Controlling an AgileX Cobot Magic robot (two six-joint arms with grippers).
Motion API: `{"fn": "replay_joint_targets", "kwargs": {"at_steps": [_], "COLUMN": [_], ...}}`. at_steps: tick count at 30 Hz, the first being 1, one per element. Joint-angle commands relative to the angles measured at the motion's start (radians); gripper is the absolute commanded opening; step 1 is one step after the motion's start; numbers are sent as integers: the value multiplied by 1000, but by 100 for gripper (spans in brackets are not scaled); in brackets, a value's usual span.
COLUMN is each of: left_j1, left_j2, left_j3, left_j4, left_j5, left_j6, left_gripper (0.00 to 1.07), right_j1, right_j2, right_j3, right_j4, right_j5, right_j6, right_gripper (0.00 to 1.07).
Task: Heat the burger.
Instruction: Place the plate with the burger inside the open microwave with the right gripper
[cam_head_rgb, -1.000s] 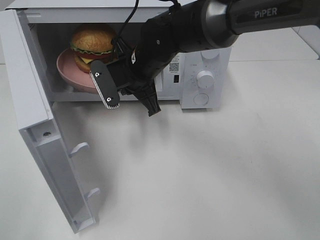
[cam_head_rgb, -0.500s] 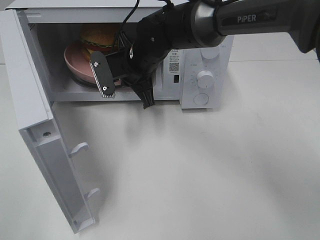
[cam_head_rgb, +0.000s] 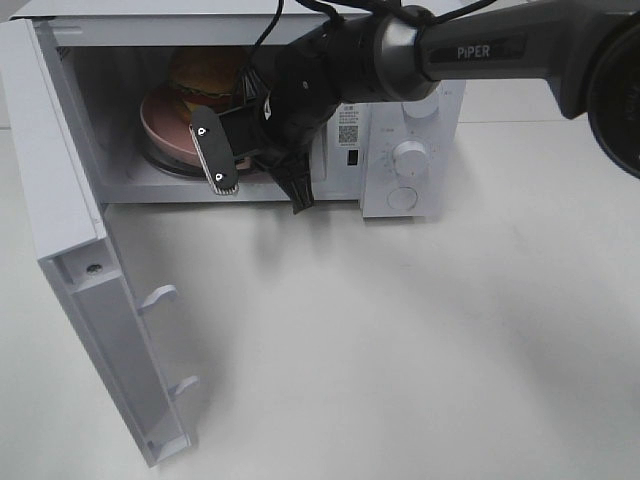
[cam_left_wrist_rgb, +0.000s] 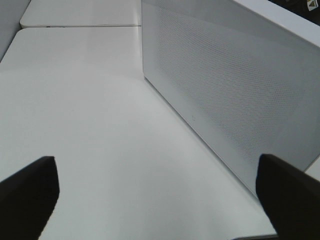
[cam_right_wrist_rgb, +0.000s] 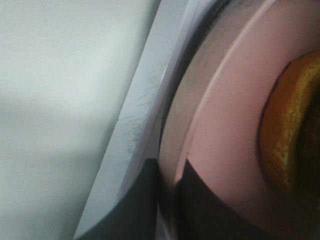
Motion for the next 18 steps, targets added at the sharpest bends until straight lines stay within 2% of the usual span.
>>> {"fn": "replay_joint_targets", "kwargs": {"at_steps": [1, 12, 18], "left_j1": [0, 0, 0], "left_j2": [-16, -16, -16], "left_j3": [3, 3, 3], "left_j4": [1, 1, 1], "left_j5": [-13, -13, -13], "left_j6": [-10, -10, -10], "left_gripper": [100, 100, 100], "right_j1": [-7, -7, -7], "right_j2": [-5, -5, -5], "right_j3": [-22, -22, -22], "right_j4": [-15, -14, -13], "right_j5": [-83, -110, -110], "right_j6": [3, -1, -1], "right_gripper": [0, 0, 8]}}
